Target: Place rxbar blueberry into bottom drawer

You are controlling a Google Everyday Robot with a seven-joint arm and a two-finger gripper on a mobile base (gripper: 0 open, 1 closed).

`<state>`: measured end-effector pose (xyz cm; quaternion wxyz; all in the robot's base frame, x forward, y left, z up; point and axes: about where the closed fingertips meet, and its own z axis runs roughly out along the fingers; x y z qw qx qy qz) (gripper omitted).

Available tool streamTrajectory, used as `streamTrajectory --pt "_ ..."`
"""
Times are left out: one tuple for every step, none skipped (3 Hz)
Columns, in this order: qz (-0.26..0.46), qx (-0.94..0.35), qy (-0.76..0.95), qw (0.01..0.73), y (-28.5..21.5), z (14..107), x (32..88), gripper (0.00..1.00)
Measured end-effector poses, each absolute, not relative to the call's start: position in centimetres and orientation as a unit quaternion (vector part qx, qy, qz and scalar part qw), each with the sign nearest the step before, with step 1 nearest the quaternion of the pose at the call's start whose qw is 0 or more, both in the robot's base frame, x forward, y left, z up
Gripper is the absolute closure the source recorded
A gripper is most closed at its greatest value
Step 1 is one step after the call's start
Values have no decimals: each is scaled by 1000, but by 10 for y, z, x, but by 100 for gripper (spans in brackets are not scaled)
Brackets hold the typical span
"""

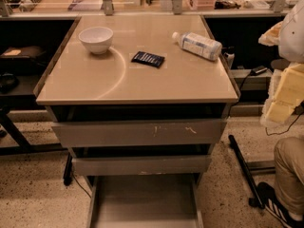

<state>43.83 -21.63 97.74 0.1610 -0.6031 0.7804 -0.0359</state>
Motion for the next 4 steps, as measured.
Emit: streamTrajectory --pt "-36 -603 780 161 -216 977 438 0" --pt "-37 -598 781 176 -216 978 447 0" --pt "-28 -602 769 211 -204 973 464 0" --pt "-2 -608 748 266 -188 968 489 0"
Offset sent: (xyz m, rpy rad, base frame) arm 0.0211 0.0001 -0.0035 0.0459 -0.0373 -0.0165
